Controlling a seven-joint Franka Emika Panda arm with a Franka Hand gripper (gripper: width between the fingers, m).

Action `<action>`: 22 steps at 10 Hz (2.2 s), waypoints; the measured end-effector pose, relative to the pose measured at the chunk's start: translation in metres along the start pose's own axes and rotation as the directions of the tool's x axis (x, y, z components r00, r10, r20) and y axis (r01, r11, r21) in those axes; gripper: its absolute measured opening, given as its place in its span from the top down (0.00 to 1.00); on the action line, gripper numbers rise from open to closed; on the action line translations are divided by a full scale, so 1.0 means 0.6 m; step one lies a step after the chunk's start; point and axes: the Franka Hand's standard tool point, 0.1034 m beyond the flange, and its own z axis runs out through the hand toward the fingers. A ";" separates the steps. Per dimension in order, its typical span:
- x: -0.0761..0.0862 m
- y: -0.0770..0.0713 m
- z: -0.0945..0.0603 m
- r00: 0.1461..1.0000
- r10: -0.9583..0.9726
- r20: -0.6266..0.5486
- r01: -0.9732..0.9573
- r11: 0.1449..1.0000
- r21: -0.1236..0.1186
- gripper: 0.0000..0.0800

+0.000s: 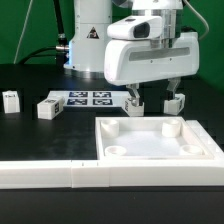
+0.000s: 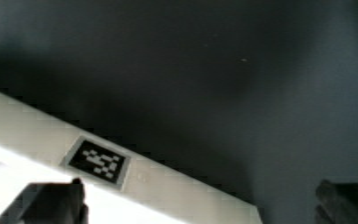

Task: Assemble one leg

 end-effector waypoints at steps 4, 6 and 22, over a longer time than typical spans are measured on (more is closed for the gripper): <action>-0.033 -0.023 0.010 0.839 0.544 -0.022 -0.543 0.839 0.047 0.19; -0.047 -0.050 0.018 0.754 0.657 -0.009 -0.656 0.753 0.059 0.19; -0.087 -0.118 0.010 0.496 0.586 0.641 -0.766 0.643 0.006 0.19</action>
Offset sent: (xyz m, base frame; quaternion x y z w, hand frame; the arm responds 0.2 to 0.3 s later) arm -0.0452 0.0010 -0.0072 0.0161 0.0311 0.4095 0.9116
